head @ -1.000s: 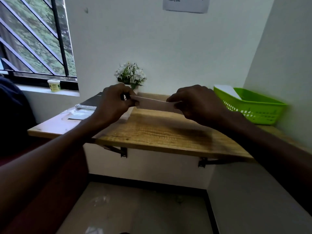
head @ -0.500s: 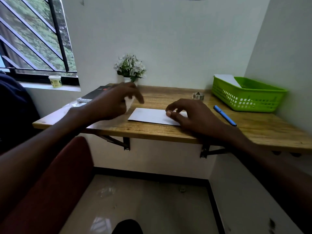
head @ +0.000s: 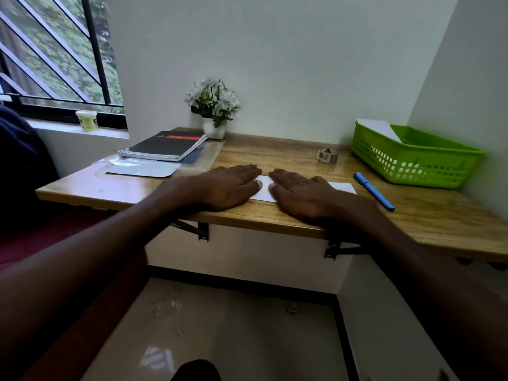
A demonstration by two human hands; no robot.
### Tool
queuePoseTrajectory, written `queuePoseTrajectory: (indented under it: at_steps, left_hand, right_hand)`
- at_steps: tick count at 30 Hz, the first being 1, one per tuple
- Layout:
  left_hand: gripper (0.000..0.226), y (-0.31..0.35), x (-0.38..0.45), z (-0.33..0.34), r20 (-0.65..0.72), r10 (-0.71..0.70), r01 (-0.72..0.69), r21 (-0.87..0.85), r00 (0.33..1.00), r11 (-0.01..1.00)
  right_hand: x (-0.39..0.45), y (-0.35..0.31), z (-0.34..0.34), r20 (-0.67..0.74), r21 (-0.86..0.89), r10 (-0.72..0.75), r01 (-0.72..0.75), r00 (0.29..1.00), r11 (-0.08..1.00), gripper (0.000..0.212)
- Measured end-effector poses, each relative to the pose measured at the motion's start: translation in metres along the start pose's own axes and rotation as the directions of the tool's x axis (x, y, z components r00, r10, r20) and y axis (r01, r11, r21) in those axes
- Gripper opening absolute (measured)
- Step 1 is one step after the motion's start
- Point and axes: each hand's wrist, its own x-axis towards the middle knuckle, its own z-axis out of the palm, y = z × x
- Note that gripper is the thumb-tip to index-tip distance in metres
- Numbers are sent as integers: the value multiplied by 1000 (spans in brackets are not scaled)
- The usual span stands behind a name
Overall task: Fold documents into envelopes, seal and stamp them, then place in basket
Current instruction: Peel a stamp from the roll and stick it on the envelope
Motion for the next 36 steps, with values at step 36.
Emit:
queuePoseTrajectory:
  at_steps: [36]
  left_hand:
    - [62, -5, -8, 6, -170, 141, -151, -50, 975, 987]
  right_hand:
    - [-28, 14, 9, -235, 51, 286, -282, 929, 958, 63]
